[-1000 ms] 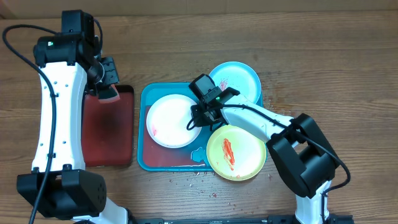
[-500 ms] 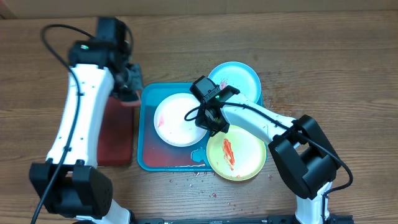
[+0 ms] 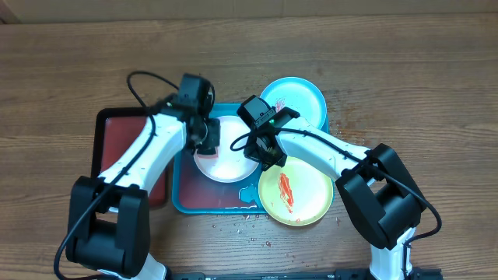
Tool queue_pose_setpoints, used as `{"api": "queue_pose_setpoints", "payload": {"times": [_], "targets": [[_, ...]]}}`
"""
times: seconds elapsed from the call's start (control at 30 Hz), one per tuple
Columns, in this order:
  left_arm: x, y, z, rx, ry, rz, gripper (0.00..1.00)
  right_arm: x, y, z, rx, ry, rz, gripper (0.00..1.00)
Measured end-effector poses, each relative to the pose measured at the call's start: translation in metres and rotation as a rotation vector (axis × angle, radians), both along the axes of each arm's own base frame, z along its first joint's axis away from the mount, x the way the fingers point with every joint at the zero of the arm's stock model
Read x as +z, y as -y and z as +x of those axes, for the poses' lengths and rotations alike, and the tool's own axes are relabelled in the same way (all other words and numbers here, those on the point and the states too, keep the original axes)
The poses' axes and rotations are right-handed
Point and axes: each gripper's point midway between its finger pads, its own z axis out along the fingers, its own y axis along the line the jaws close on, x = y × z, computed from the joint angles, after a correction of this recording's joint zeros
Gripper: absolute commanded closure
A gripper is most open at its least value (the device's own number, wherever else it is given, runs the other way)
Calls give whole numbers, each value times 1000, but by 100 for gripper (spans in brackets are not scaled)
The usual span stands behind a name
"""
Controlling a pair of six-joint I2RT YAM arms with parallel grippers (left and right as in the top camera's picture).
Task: Clean dirty plates on tray and stack at the side
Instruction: 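Scrub the white plate again with the sponge in the left gripper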
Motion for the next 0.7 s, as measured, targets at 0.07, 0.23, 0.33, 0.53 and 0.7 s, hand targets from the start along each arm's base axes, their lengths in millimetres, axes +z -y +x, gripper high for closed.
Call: {"api": "queue_pose_setpoints", "payload": {"times": [0.07,0.23,0.33,0.53,0.7], "targets": [[-14,-5,-2,14,19,16,96,0,0,0,1,2,1,96],[-31,-9,-4,30,65,18,96,0,-1,1,11,5,1,96],[-32,-3,-15,-28,33,-8,96,0,-1,0,12,5,1,96],[-30,39,-68,-347,-130,-260,96,0,-1,1,16,6,1,96],[-25,56,-73,-464,-100,-353,96,0,-1,1,24,7,0,96]]}}
